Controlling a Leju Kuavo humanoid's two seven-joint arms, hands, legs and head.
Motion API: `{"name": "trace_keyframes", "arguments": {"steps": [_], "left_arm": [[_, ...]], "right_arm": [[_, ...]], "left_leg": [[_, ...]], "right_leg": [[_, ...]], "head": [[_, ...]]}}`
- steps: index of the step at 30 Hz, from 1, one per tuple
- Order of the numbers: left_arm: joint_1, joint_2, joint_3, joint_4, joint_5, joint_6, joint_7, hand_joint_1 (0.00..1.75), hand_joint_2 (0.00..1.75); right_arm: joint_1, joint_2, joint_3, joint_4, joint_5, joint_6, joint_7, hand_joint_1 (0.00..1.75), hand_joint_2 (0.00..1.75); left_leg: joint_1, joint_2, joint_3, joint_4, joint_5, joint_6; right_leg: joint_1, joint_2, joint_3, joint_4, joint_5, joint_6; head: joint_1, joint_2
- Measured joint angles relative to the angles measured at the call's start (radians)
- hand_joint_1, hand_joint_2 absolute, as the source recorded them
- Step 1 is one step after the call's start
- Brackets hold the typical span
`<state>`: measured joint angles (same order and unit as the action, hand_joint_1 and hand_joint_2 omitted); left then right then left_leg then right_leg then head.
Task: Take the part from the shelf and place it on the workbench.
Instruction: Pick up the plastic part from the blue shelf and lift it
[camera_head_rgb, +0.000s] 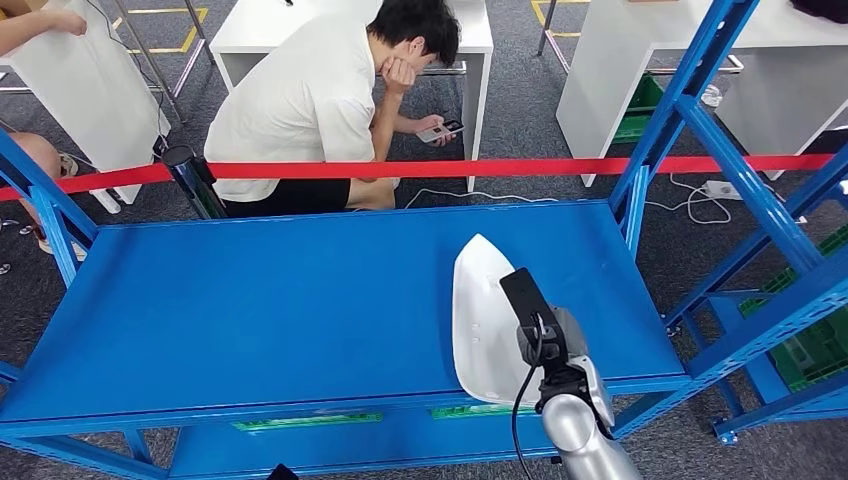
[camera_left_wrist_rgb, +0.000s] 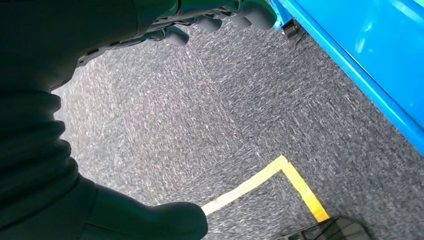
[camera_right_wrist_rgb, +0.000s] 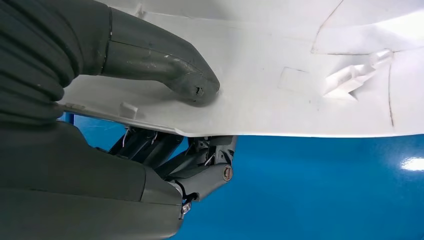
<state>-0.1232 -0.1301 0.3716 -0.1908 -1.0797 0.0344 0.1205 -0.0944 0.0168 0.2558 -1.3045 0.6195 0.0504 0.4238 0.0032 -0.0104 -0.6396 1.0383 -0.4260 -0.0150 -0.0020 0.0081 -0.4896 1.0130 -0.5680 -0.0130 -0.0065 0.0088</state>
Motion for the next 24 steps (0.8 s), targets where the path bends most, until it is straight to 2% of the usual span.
{"name": "trace_keyframes", "arguments": {"steps": [9,11,15,19,24], "left_arm": [[0.000,0.000,0.026,0.000,0.025,0.000,0.003,0.00,1.75],[0.000,0.000,0.031,0.001,0.031,-0.001,0.004,0.00,1.75],[0.001,0.000,0.043,0.002,0.032,0.007,0.018,0.00,1.75],[0.001,0.000,0.044,0.003,0.025,0.011,0.032,0.00,1.75],[-0.005,0.000,0.044,0.006,-0.003,0.001,0.054,0.00,1.75]], "right_arm": [[0.006,0.000,-0.003,-0.010,0.008,-0.007,-0.019,1.75,1.75],[-0.001,0.001,-0.002,-0.020,0.017,-0.039,-0.095,1.75,1.75],[-0.054,0.016,0.026,-0.102,-0.026,-0.128,-0.376,1.75,1.75],[-0.096,0.031,0.071,-0.191,-0.066,-0.138,-0.450,1.75,1.75],[-0.099,0.040,0.149,-0.275,-0.193,-0.110,-0.601,1.75,1.75]], "left_leg": [[0.000,0.000,0.000,0.000,0.000,0.000],[0.000,0.000,0.000,0.000,0.000,0.000],[0.000,0.001,0.000,0.000,0.000,0.000],[0.001,-0.001,0.000,0.000,0.000,0.000],[0.000,-0.001,0.000,0.000,0.000,0.000]], "right_leg": [[0.000,0.000,0.000,0.000,0.000,0.000],[0.000,0.000,0.000,0.000,0.000,0.000],[0.000,0.001,0.000,0.000,0.000,0.000],[0.001,0.000,0.001,0.000,0.000,0.000],[-0.001,0.000,0.000,0.000,0.000,0.000]], "head": [[0.000,0.000],[0.000,0.000],[0.000,0.000],[0.000,0.000],[0.000,0.000]]}}
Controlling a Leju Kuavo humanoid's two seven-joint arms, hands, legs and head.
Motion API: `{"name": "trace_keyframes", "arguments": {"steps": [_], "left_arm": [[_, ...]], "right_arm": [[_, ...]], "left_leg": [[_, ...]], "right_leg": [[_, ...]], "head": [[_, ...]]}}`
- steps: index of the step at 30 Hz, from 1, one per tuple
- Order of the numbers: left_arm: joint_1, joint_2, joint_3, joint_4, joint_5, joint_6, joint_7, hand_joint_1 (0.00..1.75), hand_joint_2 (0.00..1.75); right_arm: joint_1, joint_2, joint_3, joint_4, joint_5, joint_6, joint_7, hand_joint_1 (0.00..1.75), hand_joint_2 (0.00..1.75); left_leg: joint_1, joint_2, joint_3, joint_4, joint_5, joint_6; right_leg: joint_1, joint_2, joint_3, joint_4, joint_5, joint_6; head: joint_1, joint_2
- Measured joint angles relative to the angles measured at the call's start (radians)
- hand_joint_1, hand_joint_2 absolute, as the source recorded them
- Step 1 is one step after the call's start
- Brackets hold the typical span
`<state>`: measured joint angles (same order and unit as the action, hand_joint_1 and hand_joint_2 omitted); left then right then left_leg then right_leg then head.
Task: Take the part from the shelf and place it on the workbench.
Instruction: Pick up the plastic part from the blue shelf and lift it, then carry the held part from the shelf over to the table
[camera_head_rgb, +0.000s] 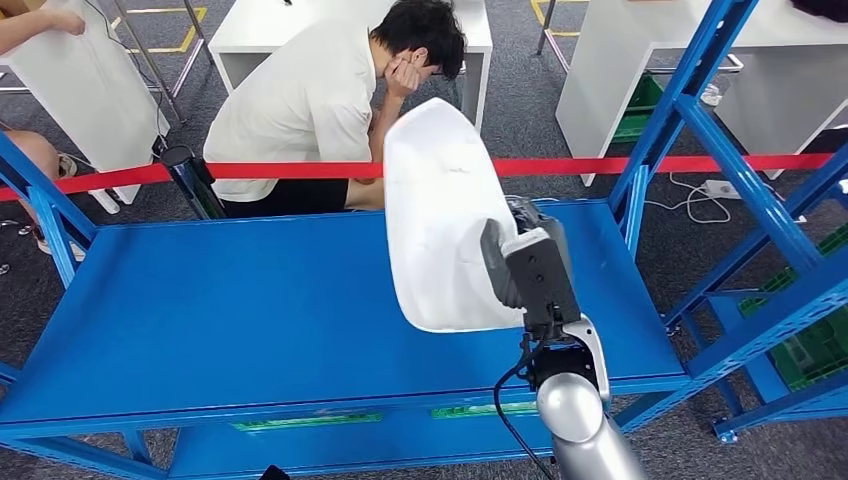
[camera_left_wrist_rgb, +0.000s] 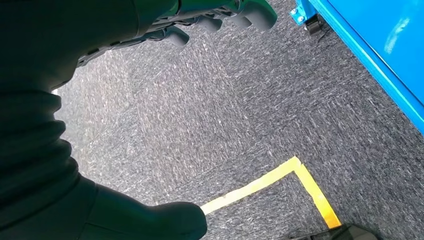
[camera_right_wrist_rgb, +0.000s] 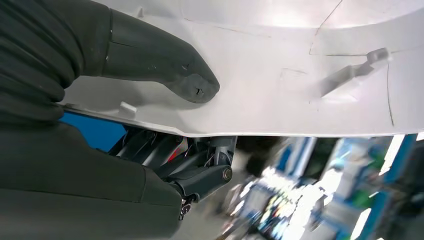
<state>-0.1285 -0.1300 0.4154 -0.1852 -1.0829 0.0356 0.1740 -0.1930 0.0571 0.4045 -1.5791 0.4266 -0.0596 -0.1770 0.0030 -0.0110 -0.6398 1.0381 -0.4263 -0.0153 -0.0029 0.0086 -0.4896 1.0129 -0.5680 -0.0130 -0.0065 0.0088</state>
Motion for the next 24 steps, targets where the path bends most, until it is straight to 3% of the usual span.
{"name": "trace_keyframes", "arguments": {"steps": [7,13,15,18,19,20,21,24], "left_arm": [[-0.005,0.011,0.000,0.002,-0.006,-0.038,0.005,0.00,1.75],[-0.005,0.018,0.000,0.002,-0.017,-0.039,0.013,0.00,1.75],[-0.005,0.018,0.000,0.002,-0.018,-0.037,0.013,0.00,1.75],[-0.002,0.017,0.000,0.003,-0.018,-0.034,0.009,0.00,1.75],[0.000,0.017,0.000,0.003,-0.018,-0.033,0.006,0.00,1.75],[0.001,0.017,0.000,0.003,-0.017,-0.032,0.004,0.00,1.75],[0.002,0.017,0.000,0.004,-0.017,-0.031,0.001,0.00,1.75],[0.004,0.017,0.000,0.004,-0.018,-0.031,-0.002,0.00,1.75]], "right_arm": [[0.008,0.009,0.117,-0.068,-0.067,-0.017,-0.040,1.75,1.75],[0.017,0.012,0.142,-0.071,-0.114,-0.029,-0.046,1.75,1.75],[0.018,0.015,0.143,-0.071,-0.125,-0.033,-0.048,1.75,1.75],[0.022,0.014,0.143,-0.069,-0.139,-0.039,-0.049,1.75,1.75],[0.024,0.014,0.143,-0.069,-0.143,-0.041,-0.048,1.75,1.75],[0.026,0.014,0.142,-0.068,-0.146,-0.044,-0.047,1.75,1.75],[0.028,0.014,0.142,-0.068,-0.148,-0.048,-0.046,1.75,1.75],[0.031,0.015,0.137,-0.068,-0.152,-0.056,-0.045,1.75,1.75]], "left_leg": [[-0.004,-0.001,0.000,0.001,-0.003,0.004],[-0.009,0.001,0.002,-0.002,-0.004,0.020],[-0.003,0.004,0.004,-0.012,0.002,0.027],[-0.001,0.010,0.000,-0.013,0.005,0.030],[-0.001,0.011,-0.003,-0.011,0.005,0.029],[-0.001,0.012,-0.006,-0.009,0.006,0.028],[0.000,0.012,-0.008,-0.007,0.007,0.026],[0.001,0.010,-0.015,-0.001,0.015,0.012]], "right_leg": [[-0.007,-0.001,0.000,-0.001,-0.002,0.004],[-0.013,-0.001,0.003,0.000,-0.006,0.018],[-0.012,-0.002,-0.016,0.049,-0.042,0.023],[-0.012,-0.003,-0.107,0.234,-0.133,0.027],[-0.013,-0.004,-0.128,0.273,-0.139,0.027],[-0.013,-0.004,-0.132,0.275,-0.124,0.027],[-0.014,-0.004,-0.115,0.238,-0.092,0.026],[-0.010,-0.005,-0.029,0.058,-0.003,0.015]], "head": [[0.000,0.000],[0.000,0.000],[0.004,0.000],[0.009,0.000],[0.010,0.000],[0.010,0.000],[0.010,0.000],[0.012,0.000]]}}
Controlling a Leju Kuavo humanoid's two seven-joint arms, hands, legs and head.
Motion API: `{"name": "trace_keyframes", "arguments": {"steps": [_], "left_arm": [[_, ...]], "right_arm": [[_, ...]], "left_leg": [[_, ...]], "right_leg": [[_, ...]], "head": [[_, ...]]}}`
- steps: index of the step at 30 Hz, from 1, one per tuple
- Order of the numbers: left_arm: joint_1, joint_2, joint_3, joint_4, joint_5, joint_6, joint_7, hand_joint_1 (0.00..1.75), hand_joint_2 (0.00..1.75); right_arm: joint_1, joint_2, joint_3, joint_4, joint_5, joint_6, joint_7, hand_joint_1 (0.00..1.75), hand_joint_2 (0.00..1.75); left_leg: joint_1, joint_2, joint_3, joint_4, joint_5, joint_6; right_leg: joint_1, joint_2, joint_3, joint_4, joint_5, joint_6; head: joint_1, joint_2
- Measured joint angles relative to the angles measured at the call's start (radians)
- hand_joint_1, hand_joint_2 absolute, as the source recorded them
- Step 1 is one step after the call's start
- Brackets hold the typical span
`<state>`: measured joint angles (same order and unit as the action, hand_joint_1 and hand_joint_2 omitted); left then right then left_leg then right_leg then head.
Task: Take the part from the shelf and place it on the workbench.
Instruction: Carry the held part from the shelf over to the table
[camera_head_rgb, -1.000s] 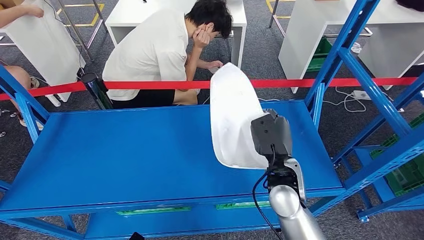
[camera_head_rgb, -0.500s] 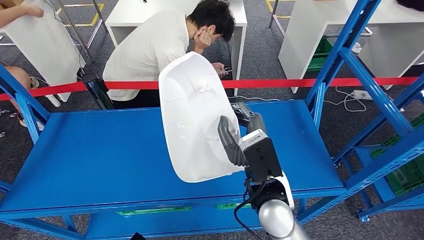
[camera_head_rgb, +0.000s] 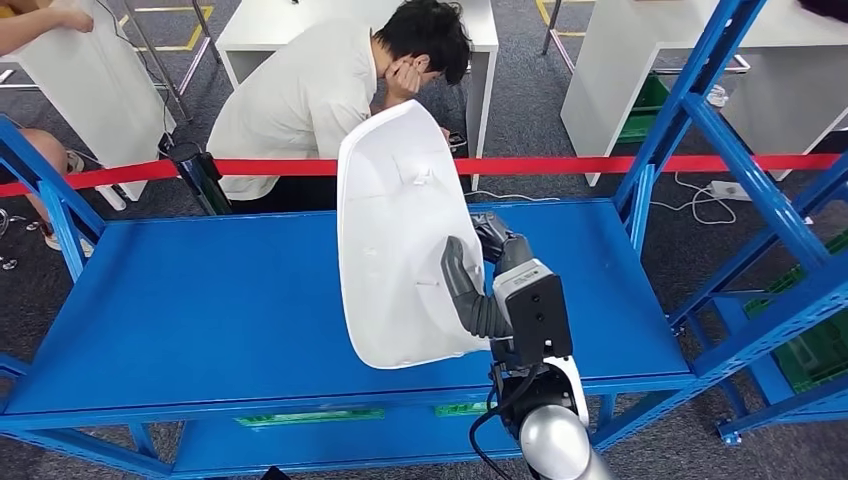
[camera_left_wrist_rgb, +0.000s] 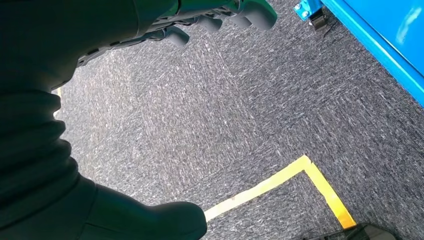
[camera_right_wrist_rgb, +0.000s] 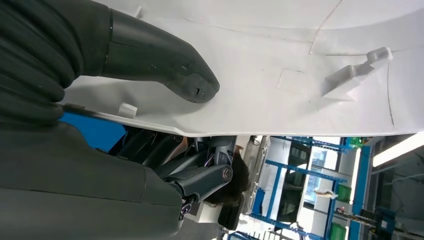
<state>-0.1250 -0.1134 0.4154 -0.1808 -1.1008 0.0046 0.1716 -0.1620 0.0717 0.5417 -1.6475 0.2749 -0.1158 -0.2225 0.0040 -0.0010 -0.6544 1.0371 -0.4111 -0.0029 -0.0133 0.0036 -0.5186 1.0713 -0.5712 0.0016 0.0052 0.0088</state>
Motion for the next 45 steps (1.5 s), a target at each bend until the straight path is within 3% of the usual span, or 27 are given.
{"name": "trace_keyframes", "arguments": {"steps": [1,4,5,7,9,10,11,12,15,17,20,22,24,25,26,27,29,31,32,34,36,39,40,41,43,44,45], "left_arm": [[0.000,0.000,0.000,0.000,0.000,0.000,-0.001,0.00,1.75],[0.001,0.001,0.000,0.000,-0.001,0.000,0.000,0.00,1.75],[0.002,0.002,0.000,0.001,-0.001,0.000,0.001,0.00,1.75],[0.003,0.003,0.000,0.001,-0.001,0.000,0.002,0.00,1.75],[0.003,0.002,0.000,0.002,-0.001,0.000,0.002,0.00,1.75],[0.003,0.002,0.000,0.002,-0.001,0.000,0.002,0.00,1.75],[0.004,0.003,0.000,0.002,-0.002,0.000,0.002,0.00,1.75],[0.003,0.003,0.000,0.002,-0.003,0.000,0.001,0.00,1.75],[0.000,0.005,0.000,0.002,-0.007,-0.001,-0.003,0.00,1.75],[0.000,0.005,0.000,0.002,-0.008,-0.001,-0.005,0.00,1.75],[0.003,0.004,0.000,0.002,-0.011,-0.003,-0.012,0.00,1.75],[0.003,0.004,0.000,0.002,-0.010,-0.009,-0.006,0.00,1.75],[0.007,0.005,0.006,0.002,0.011,-0.010,0.008,0.00,1.75],[0.012,0.005,0.013,0.003,0.024,-0.006,0.013,0.00,1.75],[0.018,0.004,0.020,0.003,0.034,-0.001,0.015,0.00,1.75],[0.024,0.003,0.027,0.004,0.040,0.003,0.015,0.00,1.75],[0.031,0.001,0.038,0.005,0.052,0.010,0.015,0.00,1.75],[0.035,0.001,0.055,0.006,0.082,0.020,0.022,0.00,1.75],[0.036,0.001,0.068,0.006,0.106,0.027,0.028,0.00,1.75],[0.042,0.004,0.104,0.006,0.159,0.042,0.037,0.00,1.75],[0.052,0.010,0.146,0.006,0.202,0.056,0.027,0.00,1.75],[0.068,0.014,0.201,0.006,0.241,0.088,-0.009,0.00,1.75],[0.072,0.015,0.217,0.006,0.250,0.095,-0.025,0.00,1.75],[0.075,0.016,0.232,0.006,0.256,0.097,-0.040,0.00,1.75],[0.080,0.018,0.255,0.006,0.263,0.091,-0.068,0.00,1.75],[0.081,0.020,0.262,0.006,0.263,0.088,-0.075,0.00,1.75],[0.081,0.020,0.268,0.006,0.262,0.086,-0.078,0.00,1.75]], "right_arm": [[0.001,0.000,-0.002,0.000,0.000,-0.002,0.000,1.75,1.75],[0.004,0.001,-0.009,-0.002,0.004,-0.008,0.005,1.75,1.75],[0.006,0.003,-0.010,-0.002,0.006,-0.011,0.007,1.75,1.75],[0.007,0.006,-0.013,-0.002,0.009,-0.013,0.009,1.75,1.75],[0.009,0.007,-0.015,-0.002,0.010,-0.014,0.012,1.75,1.75],[0.011,0.008,-0.016,-0.002,0.010,-0.014,0.013,1.75,1.75],[0.014,0.008,-0.017,-0.002,0.011,-0.014,0.016,1.75,1.75],[0.016,0.008,-0.018,-0.002,0.013,-0.014,0.018,1.75,1.75],[0.021,0.009,-0.021,-0.002,0.024,-0.014,0.020,1.75,1.75],[0.027,0.011,-0.025,-0.002,0.028,-0.013,0.020,1.75,1.75],[0.051,0.010,-0.038,-0.002,0.031,-0.012,0.015,1.75,1.75],[0.069,0.009,-0.051,-0.002,0.038,-0.010,0.005,1.75,1.75],[0.086,0.008,-0.060,0.002,0.046,-0.003,-0.003,1.75,1.75],[0.094,0.007,-0.064,0.008,0.049,0.000,-0.004,1.75,1.75],[0.101,0.006,-0.067,0.016,0.052,0.002,-0.004,1.75,1.75],[0.107,0.005,-0.069,0.024,0.054,0.003,-0.005,1.75,1.75],[0.111,0.004,-0.072,0.035,0.056,0.005,-0.009,1.75,1.75],[0.109,0.004,-0.072,0.040,0.059,0.023,-0.018,1.75,1.75],[0.106,0.005,-0.070,0.042,0.059,0.039,-0.024,1.75,1.75],[0.095,0.010,-0.056,0.050,0.045,0.073,-0.025,1.75,1.75],[0.072,0.018,-0.019,0.060,0.009,0.076,-0.022,1.75,1.75],[0.035,0.011,0.061,0.079,-0.079,0.032,-0.035,1.75,1.75],[0.021,0.004,0.084,0.091,-0.104,0.017,-0.038,1.75,1.75],[0.008,-0.004,0.102,0.105,-0.120,0.005,-0.037,1.75,1.75],[-0.013,-0.014,0.124,0.125,-0.129,-0.021,-0.028,1.75,1.75],[-0.021,-0.016,0.128,0.130,-0.124,-0.035,-0.018,1.75,1.75],[-0.028,-0.017,0.130,0.133,-0.114,-0.047,-0.004,1.75,1.75]], "left_leg": [[0.000,-0.001,-0.001,0.001,0.005,-0.007],[0.002,-0.002,-0.005,-0.004,0.019,-0.033],[0.004,-0.002,-0.011,0.003,0.008,-0.040],[0.007,-0.002,-0.039,0.073,-0.062,-0.052],[0.008,-0.002,-0.074,0.201,-0.150,-0.061],[0.009,-0.002,-0.082,0.251,-0.171,-0.064],[0.009,-0.002,-0.073,0.271,-0.173,-0.065],[0.009,-0.002,-0.046,0.252,-0.158,-0.065],[0.009,-0.004,0.101,0.055,-0.114,-0.057],[0.005,-0.007,0.143,-0.014,-0.115,-0.044],[0.005,-0.004,0.129,-0.021,-0.098,-0.016],[0.008,0.000,0.110,-0.025,-0.079,0.002],[0.006,0.003,0.084,-0.023,-0.060,0.009],[0.004,0.004,0.069,-0.022,-0.050,0.010],[0.003,0.006,0.056,-0.020,-0.040,0.010],[0.002,0.007,0.042,-0.018,-0.032,0.009],[0.000,0.008,0.018,-0.010,-0.016,0.006],[-0.002,0.007,0.003,-0.005,-0.001,-0.002],[-0.002,0.007,0.001,-0.005,0.007,-0.009],[0.000,0.007,-0.002,-0.011,0.023,-0.023],[0.002,0.005,-0.014,0.004,0.001,-0.036],[0.006,0.001,-0.051,0.142,-0.137,-0.052],[0.008,0.001,-0.059,0.200,-0.169,-0.057],[0.010,0.001,-0.057,0.240,-0.176,-0.061],[0.014,0.001,-0.012,0.234,-0.136,-0.066],[0.017,0.001,0.035,0.183,-0.114,-0.069],[0.019,0.000,0.089,0.115,-0.112,-0.071]], "right_leg": [[0.003,0.000,0.009,-0.025,0.009,-0.006],[0.007,0.002,-0.006,-0.034,0.025,-0.030],[0.005,0.001,-0.011,-0.037,0.033,-0.038],[0.002,-0.001,-0.027,-0.042,0.053,-0.052],[0.003,-0.001,-0.049,-0.040,0.070,-0.056],[0.004,-0.001,-0.060,-0.039,0.078,-0.056],[0.004,-0.001,-0.071,-0.038,0.085,-0.055],[0.004,-0.001,-0.080,-0.036,0.092,-0.052],[0.005,-0.001,-0.100,-0.032,0.112,-0.039],[0.007,-0.001,-0.106,-0.032,0.124,-0.028],[0.006,0.000,-0.113,-0.028,0.127,-0.010],[0.005,0.001,-0.139,0.031,0.065,-0.001],[0.005,0.000,-0.178,0.154,-0.026,0.004],[0.005,0.000,-0.190,0.209,-0.050,0.005],[0.005,0.000,-0.188,0.239,-0.052,0.005],[0.005,0.000,-0.168,0.231,-0.034,0.002],[0.009,0.000,-0.076,0.119,0.010,-0.009],[0.016,-0.001,0.008,-0.009,0.017,-0.020],[0.020,-0.001,0.025,-0.041,0.011,-0.023],[0.023,0.000,0.018,-0.052,0.022,-0.030],[0.017,-0.001,0.002,-0.060,0.043,-0.044],[0.012,-0.003,-0.036,-0.063,0.080,-0.056],[0.011,-0.004,-0.050,-0.062,0.091,-0.055],[0.011,-0.006,-0.065,-0.061,0.103,-0.054],[0.009,-0.009,-0.096,-0.056,0.126,-0.047],[0.007,-0.011,-0.111,-0.050,0.135,-0.042],[0.007,-0.011,-0.126,-0.045,0.144,-0.036]], "head": [[0.000,0.000],[-0.002,0.000],[-0.003,0.000],[-0.010,0.000],[-0.016,0.000],[-0.016,0.000],[-0.017,0.000],[-0.017,0.000],[-0.017,0.000],[-0.017,0.000],[-0.015,0.000],[-0.010,0.000],[-0.004,0.000],[-0.003,0.000],[-0.002,0.000],[-0.001,0.000],[0.000,0.000],[0.000,0.000],[0.001,0.000],[0.002,0.000],[0.001,0.000],[-0.011,0.000],[-0.014,0.000],[-0.016,0.000],[-0.018,0.000],[-0.019,0.000],[-0.020,0.000]]}}
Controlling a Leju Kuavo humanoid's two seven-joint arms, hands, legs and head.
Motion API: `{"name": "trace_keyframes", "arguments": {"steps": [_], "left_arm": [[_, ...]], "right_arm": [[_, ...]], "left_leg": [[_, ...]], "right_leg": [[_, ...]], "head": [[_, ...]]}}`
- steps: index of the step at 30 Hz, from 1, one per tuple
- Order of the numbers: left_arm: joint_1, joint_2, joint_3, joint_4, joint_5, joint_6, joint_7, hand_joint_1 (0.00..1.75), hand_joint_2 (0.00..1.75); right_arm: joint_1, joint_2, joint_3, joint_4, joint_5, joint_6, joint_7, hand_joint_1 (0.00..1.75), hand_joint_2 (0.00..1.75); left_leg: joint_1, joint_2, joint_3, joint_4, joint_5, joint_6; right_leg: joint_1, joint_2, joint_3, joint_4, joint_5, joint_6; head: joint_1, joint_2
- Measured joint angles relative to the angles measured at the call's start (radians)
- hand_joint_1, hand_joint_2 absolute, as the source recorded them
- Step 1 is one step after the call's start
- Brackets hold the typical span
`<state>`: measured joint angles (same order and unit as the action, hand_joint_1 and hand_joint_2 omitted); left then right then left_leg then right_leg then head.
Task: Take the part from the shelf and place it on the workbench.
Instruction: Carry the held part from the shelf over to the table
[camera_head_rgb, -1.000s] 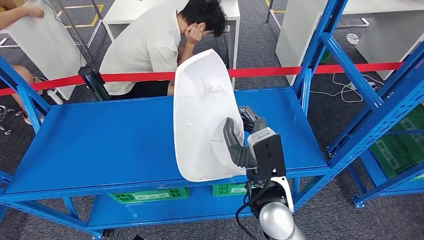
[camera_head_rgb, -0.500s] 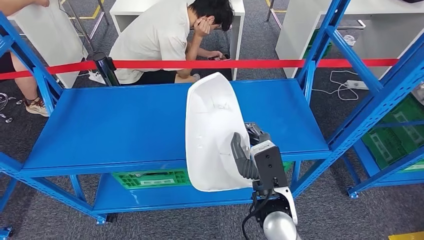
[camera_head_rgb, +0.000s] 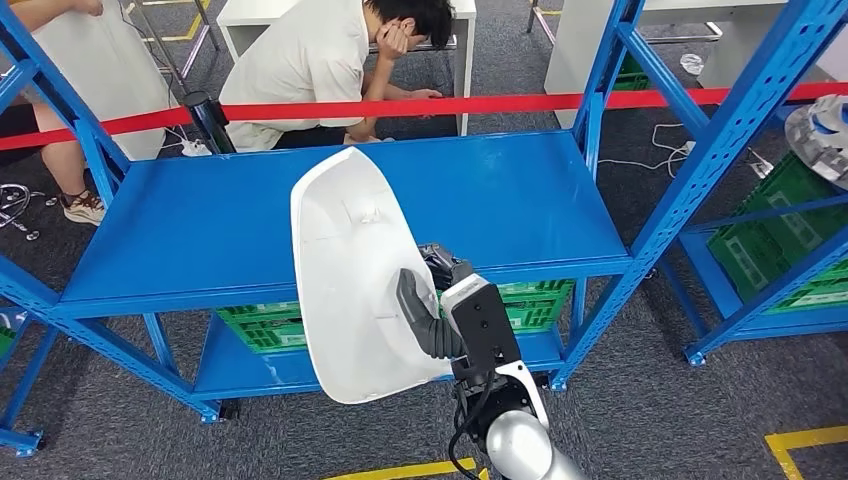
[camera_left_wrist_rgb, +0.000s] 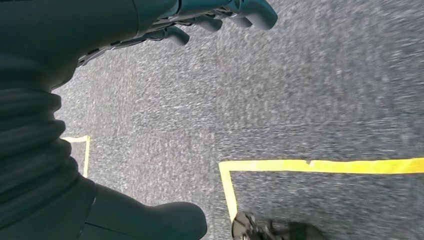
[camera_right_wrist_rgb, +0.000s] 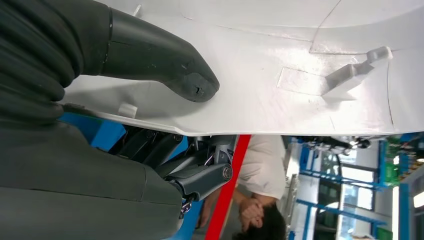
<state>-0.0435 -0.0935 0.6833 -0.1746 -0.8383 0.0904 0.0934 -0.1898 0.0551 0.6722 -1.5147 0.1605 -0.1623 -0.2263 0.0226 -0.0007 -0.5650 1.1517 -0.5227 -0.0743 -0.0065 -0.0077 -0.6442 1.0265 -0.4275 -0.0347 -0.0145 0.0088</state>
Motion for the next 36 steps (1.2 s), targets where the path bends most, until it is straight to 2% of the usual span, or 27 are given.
{"name": "trace_keyframes", "arguments": {"steps": [2,3,5,6,7,9,10,11,12,13,14,15,17,18,20,21,22,23,25,26,27,28,30,32,33,35,36], "left_arm": [[-0.002,-0.001,0.008,-0.001,-0.002,0.007,0.005,0.00,1.75],[-0.003,-0.002,0.011,-0.001,-0.002,0.015,0.012,0.00,1.75],[-0.004,-0.008,0.023,-0.001,0.006,0.035,0.028,0.00,1.75],[-0.004,-0.010,0.032,-0.001,0.014,0.044,0.036,0.00,1.75],[-0.005,-0.013,0.041,-0.002,0.022,0.052,0.043,0.00,1.75],[-0.007,-0.015,0.058,-0.002,0.035,0.060,0.051,0.00,1.75],[-0.007,-0.016,0.064,-0.003,0.038,0.061,0.054,0.00,1.75],[-0.008,-0.017,0.070,-0.003,0.040,0.061,0.055,0.00,1.75],[-0.009,-0.018,0.075,-0.003,0.041,0.061,0.056,0.00,1.75],[-0.009,-0.020,0.079,-0.003,0.042,0.061,0.056,0.00,1.75],[-0.009,-0.021,0.083,-0.003,0.043,0.059,0.054,0.00,1.75],[-0.010,-0.023,0.086,-0.003,0.043,0.056,0.052,0.00,1.75],[-0.011,-0.026,0.089,-0.005,0.039,0.048,0.047,0.00,1.75],[-0.012,-0.027,0.089,-0.006,0.028,0.043,0.046,0.00,1.75],[-0.012,-0.022,0.084,-0.007,-0.015,0.029,0.046,0.00,1.75],[-0.011,-0.020,0.077,-0.007,-0.040,0.020,0.047,0.00,1.75],[-0.011,-0.018,0.069,-0.007,-0.062,0.009,0.049,0.00,1.75],[-0.011,-0.016,0.062,-0.007,-0.077,0.000,0.051,0.00,1.75],[-0.012,-0.014,0.048,-0.007,-0.095,-0.011,0.051,0.00,1.75],[-0.012,-0.012,0.043,-0.008,-0.100,-0.012,0.050,0.00,1.75],[-0.013,-0.009,0.037,-0.008,-0.105,-0.012,0.049,0.00,1.75],[-0.013,-0.007,0.032,-0.009,-0.108,-0.012,0.048,0.00,1.75],[-0.014,-0.003,0.025,-0.010,-0.116,-0.012,0.047,0.00,1.75],[-0.016,-0.001,0.011,-0.010,-0.139,-0.014,0.045,0.00,1.75],[-0.018,0.000,0.001,-0.010,-0.154,-0.016,0.045,0.00,1.75],[-0.019,0.000,-0.016,-0.009,-0.177,-0.018,0.042,0.00,1.75],[-0.019,0.000,-0.024,-0.009,-0.186,-0.018,0.039,0.00,1.75]], "right_arm": [[-0.011,0.000,-0.001,0.002,0.031,-0.016,0.034,1.75,1.75],[-0.013,0.000,-0.005,0.002,0.050,-0.020,0.047,1.75,1.75],[-0.004,0.000,-0.026,-0.004,0.091,-0.020,0.062,1.75,1.75],[0.008,0.001,-0.043,-0.012,0.110,-0.015,0.065,1.75,1.75],[0.021,0.001,-0.064,-0.023,0.125,-0.008,0.067,1.75,1.75],[0.040,0.002,-0.103,-0.044,0.149,0.011,0.074,1.75,1.75],[0.046,0.002,-0.119,-0.051,0.158,0.021,0.077,1.75,1.75],[0.052,0.003,-0.131,-0.056,0.165,0.029,0.078,1.75,1.75],[0.059,0.004,-0.141,-0.060,0.169,0.036,0.076,1.75,1.75],[0.065,0.005,-0.148,-0.064,0.170,0.044,0.074,1.75,1.75],[0.069,0.008,-0.155,-0.067,0.171,0.053,0.071,1.75,1.75],[0.072,0.012,-0.161,-0.069,0.171,0.062,0.067,1.75,1.75],[0.074,0.020,-0.171,-0.071,0.174,0.081,0.057,1.75,1.75],[0.074,0.022,-0.174,-0.071,0.176,0.089,0.051,1.75,1.75],[0.074,0.027,-0.176,-0.071,0.178,0.108,0.031,1.75,1.75],[0.074,0.030,-0.177,-0.071,0.178,0.119,0.018,1.75,1.75],[0.074,0.035,-0.177,-0.070,0.178,0.129,0.007,1.75,1.75],[0.074,0.039,-0.177,-0.070,0.178,0.138,-0.002,1.75,1.75],[0.074,0.045,-0.177,-0.068,0.181,0.154,-0.008,1.75,1.75],[0.074,0.045,-0.177,-0.066,0.183,0.159,-0.005,1.75,1.75],[0.074,0.046,-0.177,-0.064,0.186,0.163,-0.002,1.75,1.75],[0.074,0.046,-0.177,-0.062,0.188,0.165,0.001,1.75,1.75],[0.074,0.048,-0.177,-0.058,0.190,0.167,0.004,1.75,1.75],[0.073,0.052,-0.177,-0.057,0.190,0.168,0.000,1.75,1.75],[0.072,0.055,-0.177,-0.057,0.191,0.169,-0.003,1.75,1.75],[0.072,0.059,-0.177,-0.056,0.192,0.169,-0.009,1.75,1.75],[0.073,0.059,-0.177,-0.055,0.194,0.167,-0.011,1.75,1.75]], "left_leg": [[-0.003,-0.004,0.074,-0.108,-0.020,0.011],[-0.006,-0.005,0.083,-0.130,-0.030,0.021],[-0.008,-0.003,0.069,-0.135,-0.020,0.045],[-0.008,-0.001,0.060,-0.135,-0.011,0.056],[-0.007,0.001,0.049,-0.135,-0.001,0.065],[-0.008,0.005,0.024,-0.135,0.022,0.075],[-0.010,0.005,0.010,-0.133,0.035,0.076],[-0.012,0.006,-0.006,-0.132,0.047,0.077],[-0.014,0.007,-0.023,-0.129,0.059,0.077],[-0.016,0.007,-0.038,-0.126,0.069,0.077],[-0.017,0.008,-0.052,-0.123,0.078,0.075],[-0.019,0.008,-0.062,-0.120,0.086,0.073],[-0.020,0.008,-0.073,-0.117,0.103,0.065],[-0.019,0.009,-0.075,-0.119,0.111,0.059],[-0.015,0.009,-0.078,-0.123,0.126,0.045],[-0.014,0.007,-0.084,-0.118,0.116,0.039],[-0.014,0.005,-0.093,-0.099,0.088,0.034],[-0.013,0.003,-0.105,-0.062,0.043,0.029],[-0.012,0.002,-0.129,0.055,-0.054,0.020],[-0.011,0.002,-0.134,0.111,-0.074,0.017],[-0.010,0.002,-0.129,0.147,-0.067,0.014],[-0.010,0.002,-0.110,0.150,-0.041,0.013],[-0.008,0.001,-0.021,0.058,0.002,0.013],[-0.010,-0.001,0.082,-0.088,-0.020,0.020],[-0.012,-0.002,0.109,-0.134,-0.037,0.028],[-0.015,-0.001,0.104,-0.154,-0.036,0.048],[-0.015,0.002,0.095,-0.153,-0.026,0.058]], "right_leg": [[0.002,-0.001,-0.015,0.008,0.015,0.013],[0.002,-0.001,-0.017,0.008,0.023,0.019],[0.000,-0.001,-0.020,0.008,0.031,0.032],[-0.002,0.000,-0.026,0.018,0.015,0.038],[-0.003,0.001,-0.036,0.045,-0.021,0.043],[-0.003,0.003,-0.066,0.152,-0.128,0.046],[-0.002,0.003,-0.077,0.215,-0.168,0.046],[-0.002,0.004,-0.079,0.263,-0.182,0.045],[0.000,0.004,-0.068,0.283,-0.173,0.042],[0.002,0.005,-0.039,0.270,-0.148,0.037],[0.005,0.005,0.007,0.221,-0.121,0.029],[0.010,0.005,0.062,0.149,-0.112,0.019],[0.018,0.004,0.147,0.023,-0.121,0.008],[0.020,0.004,0.161,-0.007,-0.130,0.006],[0.021,0.004,0.154,-0.020,-0.116,0.001],[0.018,0.003,0.146,-0.024,-0.104,-0.005],[0.016,0.002,0.136,-0.029,-0.090,-0.011],[0.012,0.001,0.123,-0.032,-0.075,-0.015],[0.011,0.001,0.092,-0.031,-0.049,-0.018],[0.011,0.000,0.076,-0.029,-0.036,-0.017],[0.010,-0.001,0.057,-0.027,-0.023,-0.015],[0.010,-0.001,0.039,-0.023,-0.011,-0.012],[0.008,-0.002,0.006,-0.014,0.011,-0.005],[0.010,-0.002,-0.013,-0.006,0.030,0.005],[0.011,-0.003,-0.018,-0.004,0.040,0.010],[0.010,-0.004,-0.023,-0.007,0.059,0.022],[0.008,-0.002,-0.030,-0.003,0.053,0.028]], "head": [[0.000,0.000],[0.001,0.000],[0.004,0.000],[0.005,0.000],[0.007,0.000],[0.013,0.000],[0.015,0.000],[0.016,0.000],[0.017,0.000],[0.017,0.000],[0.018,0.000],[0.018,0.000],[0.018,0.000],[0.019,0.000],[0.021,0.000],[0.021,0.000],[0.019,0.000],[0.016,0.000],[0.010,0.000],[0.009,0.000],[0.008,0.000],[0.008,0.000],[0.007,0.000],[0.007,0.000],[0.007,0.000],[0.009,0.000],[0.010,0.000]]}}
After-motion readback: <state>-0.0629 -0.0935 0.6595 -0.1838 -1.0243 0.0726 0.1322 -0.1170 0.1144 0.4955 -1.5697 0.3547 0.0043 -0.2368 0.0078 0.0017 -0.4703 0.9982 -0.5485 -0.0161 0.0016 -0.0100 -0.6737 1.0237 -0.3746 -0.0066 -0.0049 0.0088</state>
